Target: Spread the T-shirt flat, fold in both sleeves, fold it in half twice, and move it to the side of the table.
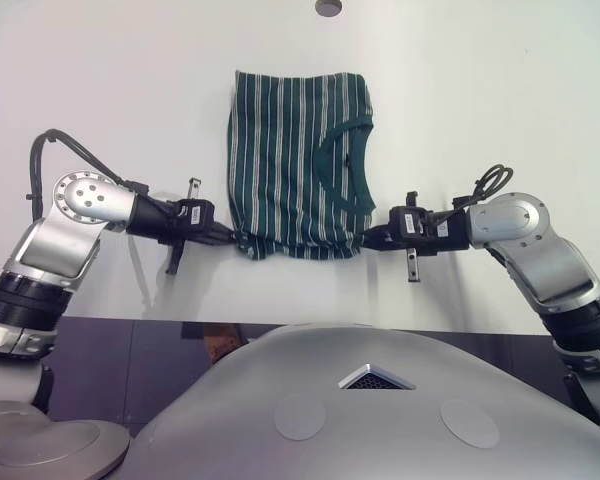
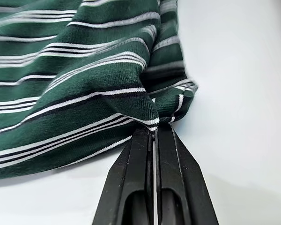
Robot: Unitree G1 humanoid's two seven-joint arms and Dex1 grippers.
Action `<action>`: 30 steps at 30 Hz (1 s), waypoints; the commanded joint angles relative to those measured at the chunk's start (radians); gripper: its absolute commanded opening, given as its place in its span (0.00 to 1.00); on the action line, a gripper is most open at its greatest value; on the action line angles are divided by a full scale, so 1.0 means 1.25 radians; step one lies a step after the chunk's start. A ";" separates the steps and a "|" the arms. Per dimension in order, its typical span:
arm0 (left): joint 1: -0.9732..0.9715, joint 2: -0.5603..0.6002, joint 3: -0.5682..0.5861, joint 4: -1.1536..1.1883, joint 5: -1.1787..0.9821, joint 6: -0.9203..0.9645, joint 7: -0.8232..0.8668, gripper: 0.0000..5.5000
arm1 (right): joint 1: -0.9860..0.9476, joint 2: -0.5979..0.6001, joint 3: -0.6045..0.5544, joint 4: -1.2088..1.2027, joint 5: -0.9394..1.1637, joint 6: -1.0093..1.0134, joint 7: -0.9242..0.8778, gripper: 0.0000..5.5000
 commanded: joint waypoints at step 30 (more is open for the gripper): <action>-0.482 -0.449 0.331 0.531 0.038 0.208 0.675 0.17 | -0.449 0.355 -0.126 0.565 0.075 0.064 -0.129 0.07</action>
